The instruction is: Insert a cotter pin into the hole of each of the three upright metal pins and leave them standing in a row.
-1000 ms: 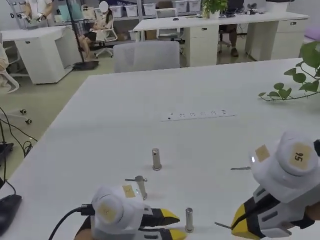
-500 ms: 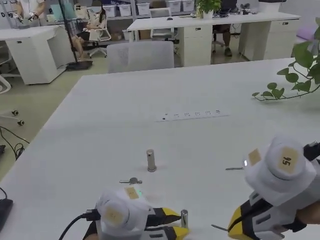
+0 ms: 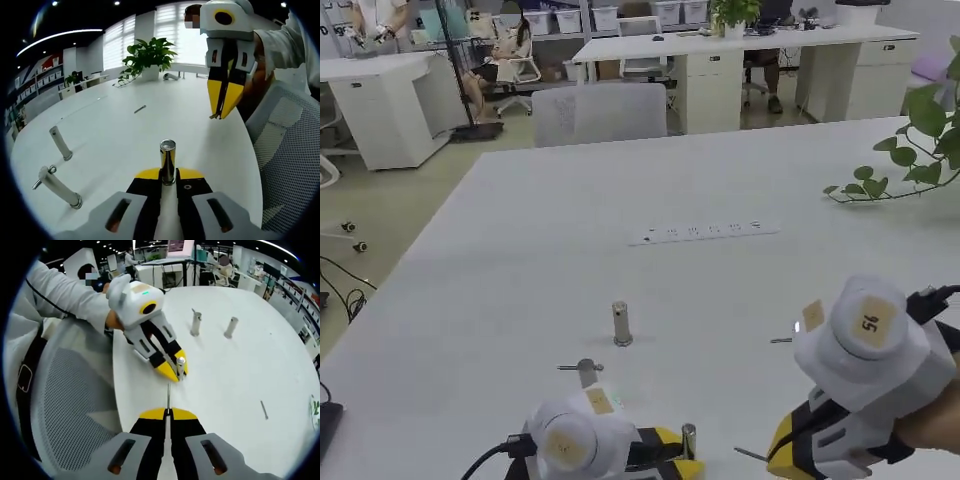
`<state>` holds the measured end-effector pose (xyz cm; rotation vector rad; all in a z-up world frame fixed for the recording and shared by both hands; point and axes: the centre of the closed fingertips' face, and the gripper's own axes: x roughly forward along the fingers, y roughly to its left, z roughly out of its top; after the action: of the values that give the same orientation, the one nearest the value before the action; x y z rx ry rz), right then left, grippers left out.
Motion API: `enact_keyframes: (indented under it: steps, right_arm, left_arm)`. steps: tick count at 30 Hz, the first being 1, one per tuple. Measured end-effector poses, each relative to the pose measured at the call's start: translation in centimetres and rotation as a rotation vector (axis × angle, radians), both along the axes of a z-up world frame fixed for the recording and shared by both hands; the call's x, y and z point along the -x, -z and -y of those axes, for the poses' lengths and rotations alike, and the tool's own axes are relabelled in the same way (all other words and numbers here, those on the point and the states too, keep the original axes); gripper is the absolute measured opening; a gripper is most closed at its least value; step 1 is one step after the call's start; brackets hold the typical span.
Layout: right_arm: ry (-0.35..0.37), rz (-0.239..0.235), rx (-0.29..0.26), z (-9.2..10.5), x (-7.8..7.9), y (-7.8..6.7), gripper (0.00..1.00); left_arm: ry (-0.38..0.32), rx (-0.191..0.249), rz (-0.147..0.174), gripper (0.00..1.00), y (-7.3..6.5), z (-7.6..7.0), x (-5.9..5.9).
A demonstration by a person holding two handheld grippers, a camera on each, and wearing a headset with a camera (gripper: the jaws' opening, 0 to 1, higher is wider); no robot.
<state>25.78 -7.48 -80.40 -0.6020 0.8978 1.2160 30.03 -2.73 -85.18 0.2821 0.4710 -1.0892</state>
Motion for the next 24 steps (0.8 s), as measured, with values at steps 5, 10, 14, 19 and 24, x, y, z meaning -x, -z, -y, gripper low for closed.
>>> enact_keyframes:
  steps: [5,10,14,19,24]
  right_arm:
    - [0.006,0.003,0.007,-0.6,-0.3,0.2,0.03]
    - [0.021,0.0,0.016,-0.8,-0.7,0.5,0.03]
    - [0.031,0.002,0.03,-1.0,-1.0,0.8,0.03]
    - [0.038,0.003,0.053,-1.1,-1.3,1.3,0.03]
    - [0.047,-0.002,0.059,-1.5,-1.6,1.5,0.03]
  left_arm:
    - [0.01,0.002,0.008,0.07,-0.1,0.1,0.0]
    - [0.023,0.009,0.016,0.07,-0.1,0.2,0.1]
    - [0.029,0.011,0.02,0.07,-0.1,0.3,0.1]
    - [0.029,0.016,0.018,0.06,-0.1,0.3,0.2]
    - [0.029,0.017,0.018,0.06,0.0,0.3,0.2]
